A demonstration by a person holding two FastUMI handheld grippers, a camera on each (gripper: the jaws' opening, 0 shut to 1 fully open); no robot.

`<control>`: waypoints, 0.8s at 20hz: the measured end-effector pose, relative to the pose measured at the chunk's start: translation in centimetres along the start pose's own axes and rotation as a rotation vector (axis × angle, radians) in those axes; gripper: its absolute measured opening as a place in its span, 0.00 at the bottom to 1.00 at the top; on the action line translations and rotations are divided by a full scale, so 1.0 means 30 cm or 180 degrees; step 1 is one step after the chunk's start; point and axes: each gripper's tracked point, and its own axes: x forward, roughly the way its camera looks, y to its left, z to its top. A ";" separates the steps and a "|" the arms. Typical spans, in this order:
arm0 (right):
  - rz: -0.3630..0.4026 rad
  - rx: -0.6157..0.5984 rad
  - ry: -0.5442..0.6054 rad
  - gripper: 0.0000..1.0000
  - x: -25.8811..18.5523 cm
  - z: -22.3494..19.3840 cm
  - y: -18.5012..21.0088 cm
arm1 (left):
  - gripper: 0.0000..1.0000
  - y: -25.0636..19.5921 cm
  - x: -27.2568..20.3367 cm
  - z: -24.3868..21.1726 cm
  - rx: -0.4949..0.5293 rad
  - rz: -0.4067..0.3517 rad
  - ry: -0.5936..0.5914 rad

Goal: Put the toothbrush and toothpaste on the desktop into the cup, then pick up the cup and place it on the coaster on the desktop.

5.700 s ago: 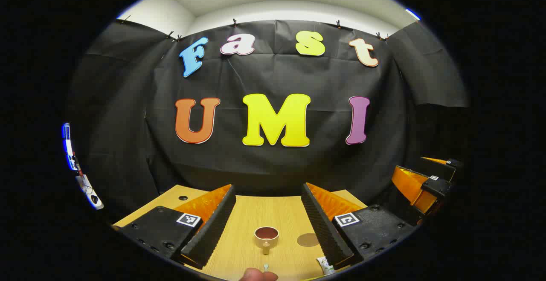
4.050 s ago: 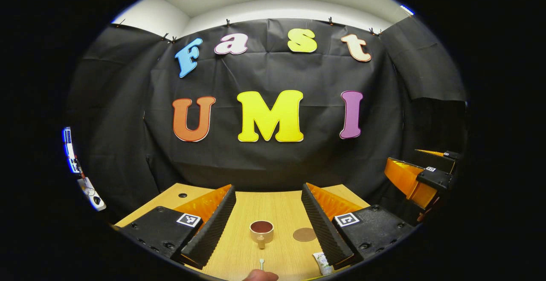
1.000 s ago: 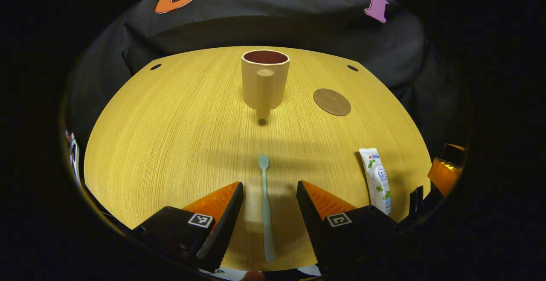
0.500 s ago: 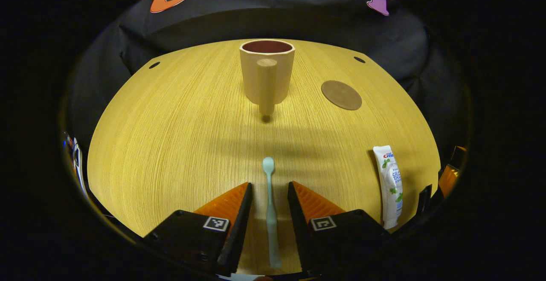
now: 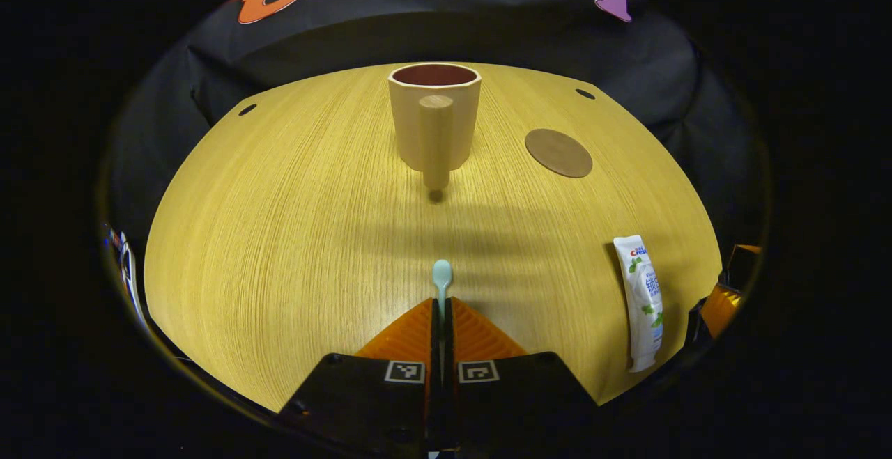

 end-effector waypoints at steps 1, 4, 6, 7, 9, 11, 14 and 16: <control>0.0015 -0.0015 0.0047 0.95 0.007 -0.006 0.007 | 0.03 -0.001 -0.009 -0.002 -0.0042 -0.0009 -0.0004; 0.0057 -0.0029 0.0212 0.95 0.054 -0.038 0.026 | 0.03 0.007 -0.047 0.025 -0.0141 -0.0056 -0.0132; 0.0103 0.0019 0.0327 0.95 0.090 -0.062 0.051 | 0.03 0.020 -0.080 0.044 -0.0133 -0.0056 -0.0219; 0.0105 0.0036 0.0404 0.95 0.109 -0.076 0.059 | 0.03 0.022 -0.099 0.060 -0.0142 -0.0065 -0.0277; 0.0089 0.0057 0.0507 0.95 0.145 -0.099 0.075 | 0.03 0.020 -0.135 0.080 -0.0204 -0.0104 -0.0364; 0.0069 0.0037 0.0568 0.95 0.171 -0.112 0.083 | 0.04 0.019 -0.168 0.103 -0.0272 -0.0130 -0.0446; 0.0035 0.0073 0.0624 0.90 0.203 -0.123 0.092 | 0.03 0.030 -0.213 0.139 -0.0332 -0.0137 -0.0590; 0.0048 0.0116 0.0665 0.75 0.222 -0.130 0.103 | 0.03 0.035 -0.236 0.167 -0.0358 -0.0132 -0.0657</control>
